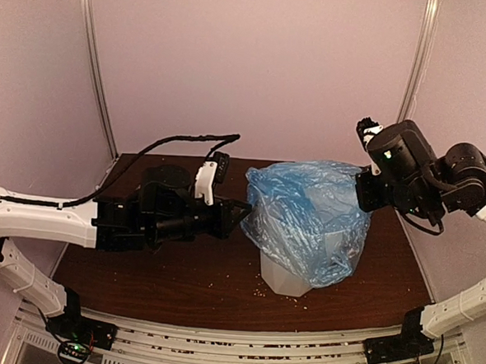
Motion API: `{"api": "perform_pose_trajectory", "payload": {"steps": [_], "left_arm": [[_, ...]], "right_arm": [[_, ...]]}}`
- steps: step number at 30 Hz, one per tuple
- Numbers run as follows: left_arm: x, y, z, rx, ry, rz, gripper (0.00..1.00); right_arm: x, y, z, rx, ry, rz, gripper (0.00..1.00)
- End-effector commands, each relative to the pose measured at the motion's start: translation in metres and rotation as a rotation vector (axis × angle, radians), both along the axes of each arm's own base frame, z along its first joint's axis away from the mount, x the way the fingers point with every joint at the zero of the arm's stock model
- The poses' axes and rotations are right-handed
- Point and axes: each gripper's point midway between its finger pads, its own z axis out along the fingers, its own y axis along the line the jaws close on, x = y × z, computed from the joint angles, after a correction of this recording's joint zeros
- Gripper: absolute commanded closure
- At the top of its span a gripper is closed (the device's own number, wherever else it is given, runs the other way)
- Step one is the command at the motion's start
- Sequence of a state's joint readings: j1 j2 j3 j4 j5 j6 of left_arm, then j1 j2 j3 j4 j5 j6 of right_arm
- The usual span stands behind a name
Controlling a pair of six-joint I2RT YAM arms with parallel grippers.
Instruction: Put the trash bags into the trash bin
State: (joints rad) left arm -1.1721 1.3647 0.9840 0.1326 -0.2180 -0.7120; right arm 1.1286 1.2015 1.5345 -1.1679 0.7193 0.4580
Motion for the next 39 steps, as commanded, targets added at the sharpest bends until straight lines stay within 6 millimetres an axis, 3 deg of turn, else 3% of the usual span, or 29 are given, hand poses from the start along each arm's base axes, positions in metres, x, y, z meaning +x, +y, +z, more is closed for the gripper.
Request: {"api": "perform_pose_trajectory", "payload": {"steps": [1,4,11,16,22,25,30,34,39], "left_arm": [[0.029,0.008,0.004,0.064,-0.012,0.089,1.00],[0.043,0.012,-0.001,0.102,0.000,0.120,1.00],[0.056,-0.003,-0.026,0.173,0.030,0.104,1.00],[0.070,-0.016,-0.040,0.179,0.048,0.093,1.00],[0.075,-0.028,-0.042,0.154,0.038,0.084,1.00],[0.075,-0.034,-0.032,0.115,-0.014,0.061,1.00],[0.076,-0.042,-0.005,0.072,-0.089,0.030,1.00],[0.076,-0.032,0.015,0.038,-0.145,0.060,1.00],[0.085,-0.026,0.016,0.076,-0.151,0.093,1.00]], "right_arm": [[0.022,-0.016,0.012,0.059,-0.026,0.001,1.00],[0.036,-0.025,0.006,0.074,-0.013,-0.018,1.00],[0.058,-0.049,-0.034,0.038,0.047,-0.073,1.00],[0.063,-0.064,-0.043,0.039,0.058,-0.127,1.00],[0.074,-0.075,-0.067,0.081,0.113,-0.159,1.00],[0.080,-0.070,-0.077,0.117,0.116,-0.146,1.00],[0.086,-0.064,-0.053,0.197,0.043,-0.123,0.97],[0.093,-0.060,-0.037,0.233,0.012,-0.111,0.96],[0.108,-0.059,-0.052,0.213,0.048,-0.125,0.95]]}}
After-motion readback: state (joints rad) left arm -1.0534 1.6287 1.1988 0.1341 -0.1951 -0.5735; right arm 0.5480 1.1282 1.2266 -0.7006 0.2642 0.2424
